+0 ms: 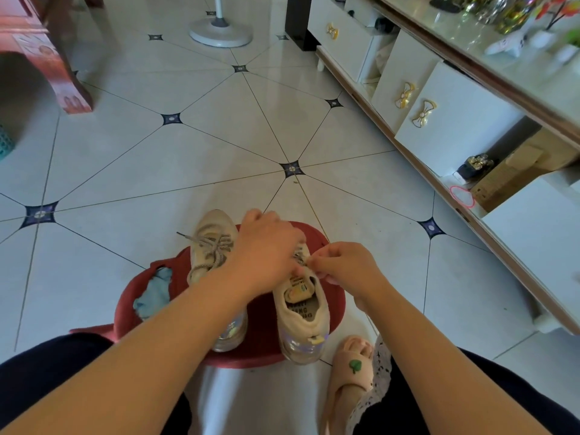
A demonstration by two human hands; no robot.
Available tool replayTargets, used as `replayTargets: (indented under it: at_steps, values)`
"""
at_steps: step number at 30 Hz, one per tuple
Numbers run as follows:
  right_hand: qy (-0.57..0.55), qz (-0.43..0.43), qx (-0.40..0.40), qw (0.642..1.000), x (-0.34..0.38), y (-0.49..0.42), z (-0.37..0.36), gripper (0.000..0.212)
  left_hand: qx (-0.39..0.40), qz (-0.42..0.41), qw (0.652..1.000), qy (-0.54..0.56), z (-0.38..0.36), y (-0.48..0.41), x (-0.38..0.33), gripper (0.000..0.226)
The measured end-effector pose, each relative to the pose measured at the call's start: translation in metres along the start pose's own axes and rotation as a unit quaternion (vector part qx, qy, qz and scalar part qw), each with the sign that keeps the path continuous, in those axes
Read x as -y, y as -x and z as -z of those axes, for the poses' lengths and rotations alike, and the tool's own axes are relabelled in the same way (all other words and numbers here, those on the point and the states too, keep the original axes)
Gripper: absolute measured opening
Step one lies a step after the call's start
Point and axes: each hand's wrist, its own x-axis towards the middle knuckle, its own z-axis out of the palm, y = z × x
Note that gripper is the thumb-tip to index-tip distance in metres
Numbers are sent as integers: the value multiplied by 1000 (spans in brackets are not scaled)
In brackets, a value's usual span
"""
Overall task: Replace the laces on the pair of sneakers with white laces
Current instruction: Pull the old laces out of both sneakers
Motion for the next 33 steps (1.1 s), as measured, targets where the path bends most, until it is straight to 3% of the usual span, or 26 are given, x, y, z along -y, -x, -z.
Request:
replayTargets:
  at_steps: [3, 6, 13, 15, 17, 19, 22, 26, 30, 33]
  values:
    - [6, -1, -2, 1000, 0, 2, -1, 11, -18, -31, 998, -50, -10, -4, -9, 12]
    - [2, -6, 9, 1000, 0, 2, 1, 10, -32, -11, 999, -26, -6, -3, -3, 14]
    - [4, -12, 4, 1000, -3, -2, 6, 6, -122, 150, 979, 61, 37, 21, 58, 9]
    - [16, -4, 0, 1000, -4, -2, 3, 7, -64, 137, 988, 16, 39, 21, 58, 15]
    - [17, -5, -3, 1000, -3, -3, 3, 7, 24, 82, 996, -19, 30, 13, 40, 44]
    - [13, -6, -1, 1000, -1, -3, 2, 7, 32, 11, 999, -29, 16, 5, 16, 56]
    - [33, 2, -8, 999, 0, -1, 0, 6, -23, -62, 996, -64, -4, -5, -9, 25]
    - [49, 3, -16, 999, 0, -1, 2, 9, -22, -63, 996, -54, -17, -9, -10, 2]
    - [41, -1, -1, 999, 2, 0, 1, 9, -37, -37, 997, -47, -7, -3, -2, 19]
    - [65, 4, -32, 997, 1, -2, 5, 11, -64, 32, 997, -35, 15, 4, 21, 17]
